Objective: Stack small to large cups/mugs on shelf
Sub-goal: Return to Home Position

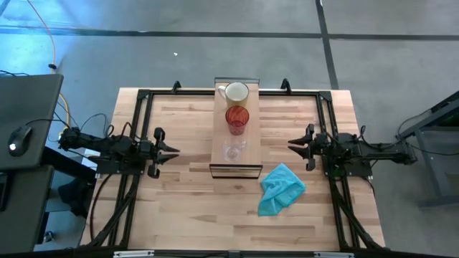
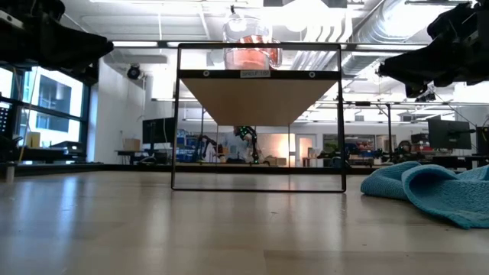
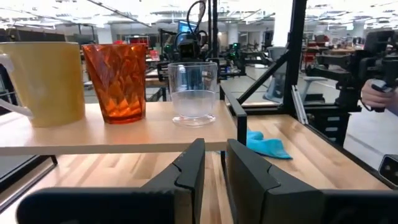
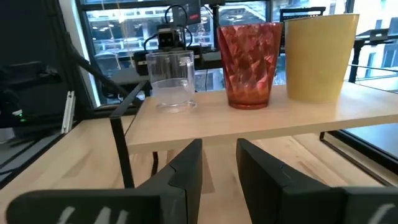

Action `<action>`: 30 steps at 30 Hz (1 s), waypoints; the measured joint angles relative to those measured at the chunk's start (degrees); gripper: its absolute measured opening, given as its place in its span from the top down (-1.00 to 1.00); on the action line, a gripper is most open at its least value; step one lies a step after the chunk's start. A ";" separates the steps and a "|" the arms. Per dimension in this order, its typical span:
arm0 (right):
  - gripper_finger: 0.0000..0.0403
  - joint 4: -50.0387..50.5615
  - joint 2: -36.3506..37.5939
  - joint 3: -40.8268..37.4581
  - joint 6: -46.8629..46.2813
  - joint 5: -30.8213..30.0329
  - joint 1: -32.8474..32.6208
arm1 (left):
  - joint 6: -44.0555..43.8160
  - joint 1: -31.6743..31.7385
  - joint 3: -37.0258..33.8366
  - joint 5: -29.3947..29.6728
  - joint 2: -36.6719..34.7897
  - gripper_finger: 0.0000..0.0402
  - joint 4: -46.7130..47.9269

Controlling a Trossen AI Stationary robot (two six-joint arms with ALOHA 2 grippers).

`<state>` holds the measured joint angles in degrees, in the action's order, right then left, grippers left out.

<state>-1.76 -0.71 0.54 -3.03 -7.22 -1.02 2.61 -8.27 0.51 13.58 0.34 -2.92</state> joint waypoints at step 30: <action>0.54 0.74 -0.02 0.17 4.98 14.30 0.00 | 0.57 0.00 0.00 1.14 0.00 0.72 -0.13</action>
<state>-1.02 -0.73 0.71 1.96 7.09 -1.02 3.18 -8.27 0.51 14.72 0.34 -3.05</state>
